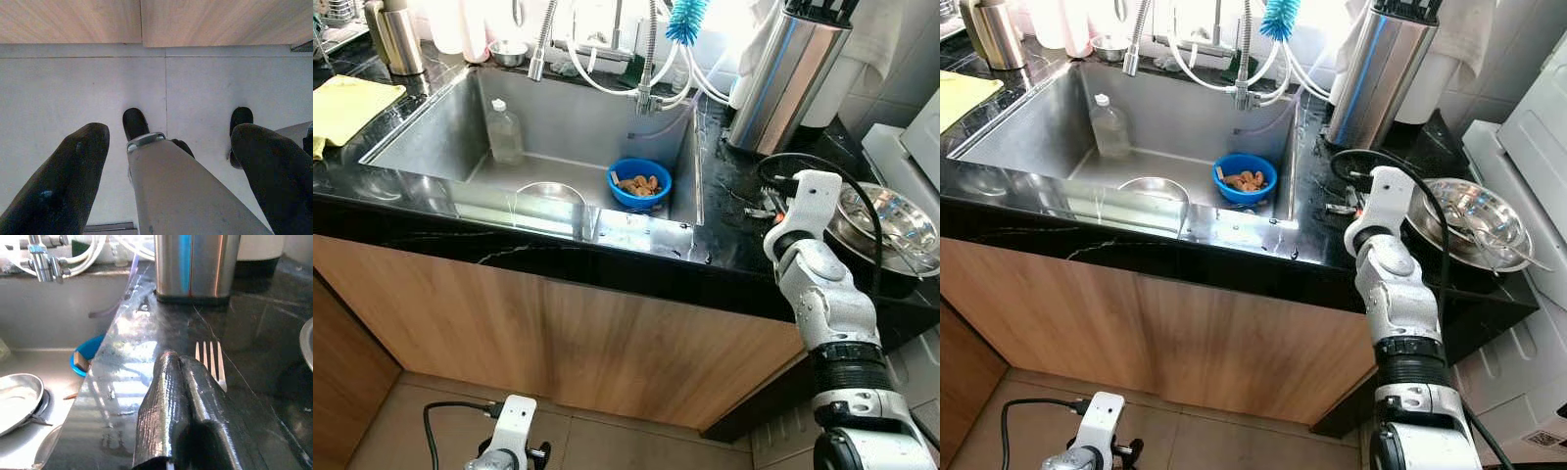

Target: Kitchen organization

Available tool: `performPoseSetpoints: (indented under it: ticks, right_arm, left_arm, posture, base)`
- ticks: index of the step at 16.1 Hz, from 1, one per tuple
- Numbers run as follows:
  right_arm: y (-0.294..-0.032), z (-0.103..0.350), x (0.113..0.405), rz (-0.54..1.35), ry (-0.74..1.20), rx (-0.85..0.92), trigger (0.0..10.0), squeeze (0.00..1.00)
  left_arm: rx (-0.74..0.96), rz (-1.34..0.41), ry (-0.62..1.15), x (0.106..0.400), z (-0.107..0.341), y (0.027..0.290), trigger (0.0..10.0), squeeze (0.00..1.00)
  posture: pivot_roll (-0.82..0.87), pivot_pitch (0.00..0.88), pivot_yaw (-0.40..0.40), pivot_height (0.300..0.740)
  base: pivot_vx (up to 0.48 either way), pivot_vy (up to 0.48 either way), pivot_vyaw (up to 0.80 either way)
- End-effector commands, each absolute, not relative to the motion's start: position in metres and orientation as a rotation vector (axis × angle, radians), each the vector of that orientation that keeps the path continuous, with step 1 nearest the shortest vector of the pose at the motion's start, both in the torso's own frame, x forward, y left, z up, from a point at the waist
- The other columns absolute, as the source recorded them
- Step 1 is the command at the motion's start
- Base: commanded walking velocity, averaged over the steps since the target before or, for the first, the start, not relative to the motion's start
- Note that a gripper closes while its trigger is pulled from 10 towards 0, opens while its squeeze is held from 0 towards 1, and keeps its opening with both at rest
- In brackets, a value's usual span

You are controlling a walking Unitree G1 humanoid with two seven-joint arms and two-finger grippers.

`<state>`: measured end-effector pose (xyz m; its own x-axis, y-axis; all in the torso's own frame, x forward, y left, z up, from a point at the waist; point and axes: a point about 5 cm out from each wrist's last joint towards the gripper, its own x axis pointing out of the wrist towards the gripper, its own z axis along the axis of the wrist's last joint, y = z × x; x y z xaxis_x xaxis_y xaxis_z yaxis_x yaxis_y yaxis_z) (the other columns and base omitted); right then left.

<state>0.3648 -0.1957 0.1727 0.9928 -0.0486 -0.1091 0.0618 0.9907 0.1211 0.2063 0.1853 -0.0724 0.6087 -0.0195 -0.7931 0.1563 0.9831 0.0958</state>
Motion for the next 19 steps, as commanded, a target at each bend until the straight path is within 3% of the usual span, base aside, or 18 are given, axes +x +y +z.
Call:
performPoseSetpoints:
  ticks: [1,2,3,4,19]
  right_arm:
    - [-0.203,0.171,0.362,-0.098,0.122,0.114,10.0,0.00]
    - [-0.204,0.170,0.361,-0.105,0.126,0.113,10.0,0.00]
    - [-0.206,0.171,0.361,-0.116,0.119,0.123,10.0,0.42]
    - [-0.208,0.171,0.361,-0.127,0.123,0.125,10.0,1.00]
    - [-0.203,0.169,0.373,-0.180,0.208,0.157,10.0,1.00]
  left_arm:
    - [0.170,-0.111,0.919,0.205,-0.073,0.184,10.0,0.00]
    - [0.171,-0.112,0.919,0.205,-0.073,0.184,10.0,0.00]
    - [0.172,-0.112,0.918,0.205,-0.073,0.184,10.0,0.00]
    - [0.173,-0.113,0.918,0.205,-0.073,0.184,10.0,0.00]
    - [0.170,-0.117,0.915,0.207,-0.072,0.183,10.0,0.00]
  posture:
    - [0.17,0.059,-0.150,0.736]
    - [0.17,0.059,-0.150,0.736]
    - [0.17,0.061,-0.149,0.736]
    - [0.17,0.063,-0.149,0.736]
    - [0.16,0.085,-0.156,0.736]
  base:
    - [0.000,0.000,0.00]
    - [0.000,0.000,0.00]
    - [0.000,0.000,0.00]
    - [0.000,0.000,0.00]
    - [0.000,0.000,0.00]
